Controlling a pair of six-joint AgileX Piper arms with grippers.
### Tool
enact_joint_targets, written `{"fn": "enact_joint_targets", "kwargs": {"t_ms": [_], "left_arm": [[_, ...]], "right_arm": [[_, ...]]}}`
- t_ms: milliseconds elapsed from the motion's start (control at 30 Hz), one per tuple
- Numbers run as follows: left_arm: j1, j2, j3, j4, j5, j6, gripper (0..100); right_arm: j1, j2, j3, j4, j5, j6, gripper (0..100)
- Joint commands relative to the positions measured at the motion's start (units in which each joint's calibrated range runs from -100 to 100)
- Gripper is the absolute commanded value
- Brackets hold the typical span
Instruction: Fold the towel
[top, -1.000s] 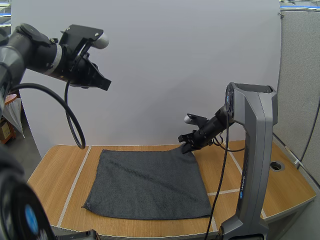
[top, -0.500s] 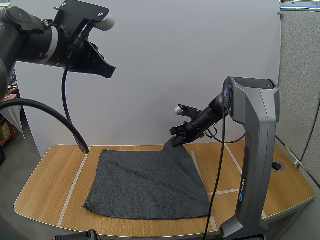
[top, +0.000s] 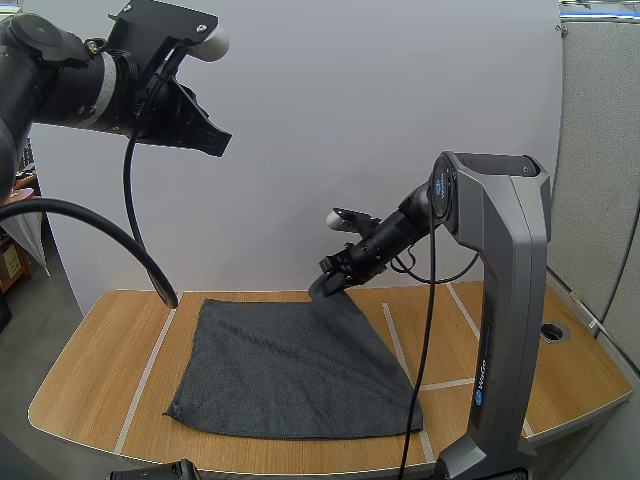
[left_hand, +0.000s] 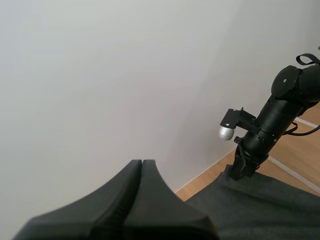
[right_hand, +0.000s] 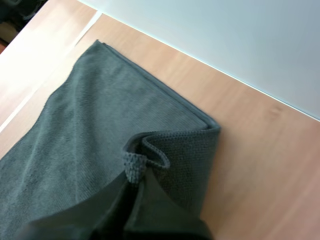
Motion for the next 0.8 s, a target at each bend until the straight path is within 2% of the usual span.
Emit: {"fn": "enact_joint_targets", "kwargs": {"t_ms": [0,267,567,767], "left_arm": [[0.10,-1.0,-0.3,-0.9,-1.3,-0.4,0],[0.02,-6.8,-0.3,-1.0,-2.1,-0.4,0],[0.02,-9.9,-0.3,-1.0,-2.1,-0.4,0],[0.02,-10.5,-0.3,-1.0,-2.1,-0.4,0]], "right_arm": [[1.4,-1.0,0.1,1.0,1.6,-1.2,0],[5.2,-1.0,0.1,3.1,0.9,-1.5,0],[10.2,-1.0,0.1,3.5,-12.4,-1.5,0],[11.7,-0.5,-2.5,4.2,-14.9,-0.2,0]]}}
